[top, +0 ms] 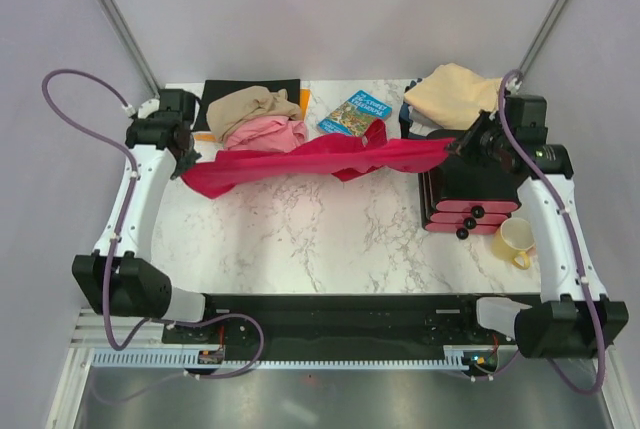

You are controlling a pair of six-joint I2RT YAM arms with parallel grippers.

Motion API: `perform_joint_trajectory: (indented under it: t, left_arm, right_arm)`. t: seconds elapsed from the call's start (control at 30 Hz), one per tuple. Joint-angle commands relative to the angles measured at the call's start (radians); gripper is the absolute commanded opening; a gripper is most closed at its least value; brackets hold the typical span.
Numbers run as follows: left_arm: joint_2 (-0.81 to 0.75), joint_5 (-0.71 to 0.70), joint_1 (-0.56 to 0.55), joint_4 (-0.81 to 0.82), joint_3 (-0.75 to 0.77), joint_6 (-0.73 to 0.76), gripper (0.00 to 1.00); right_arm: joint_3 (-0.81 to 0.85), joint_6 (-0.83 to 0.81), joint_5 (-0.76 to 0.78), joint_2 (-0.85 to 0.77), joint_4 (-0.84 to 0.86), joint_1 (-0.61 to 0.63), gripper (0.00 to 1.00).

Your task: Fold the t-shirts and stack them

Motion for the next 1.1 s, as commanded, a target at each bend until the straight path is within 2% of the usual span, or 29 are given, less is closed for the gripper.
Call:
perform_joint_trajectory:
  t: [0.0,0.17,0.43,0.83,0.87,0.93,1.07]
  left_arm:
    - [-0.116,-0.032,0.015,-0.006,-0.203,-0.058,0.02]
    - [-0.181,-0.035,0.015,-0.022,-0.299,-0.058,0.02]
    - [-0.155,-0.072,0.017,-0.064,-0.336,-0.090,0.02]
    - [-0.106,-0.097,0.024,-0.067,-0.307,-0.067,0.02]
    - [-0.107,-0.080,0.024,-0.065,-0.310,-0.066,0.03]
    - [-0.115,-0.067,0.024,-0.065,-0.323,-0.061,0.05]
    - [-0.144,-0.014,0.024,-0.065,-0.348,-0.045,0.15]
  right_arm:
    - [-0.167,-0.022,0.096,-0.120,-0.049,-0.005,0.00]
    - [-0.284,-0.014,0.073,-0.217,-0.118,-0.003,0.00]
    - [-0.392,0.015,0.029,-0.286,-0.143,0.007,0.00]
    - [-0.438,0.021,-0.013,-0.249,-0.131,0.147,0.00]
    - [-0.442,0.022,-0.007,-0.251,-0.134,0.150,0.00]
    - [-0.445,0.019,0.006,-0.254,-0.140,0.151,0.09]
    - [-0.425,0.015,0.047,-0.257,-0.189,0.152,0.10]
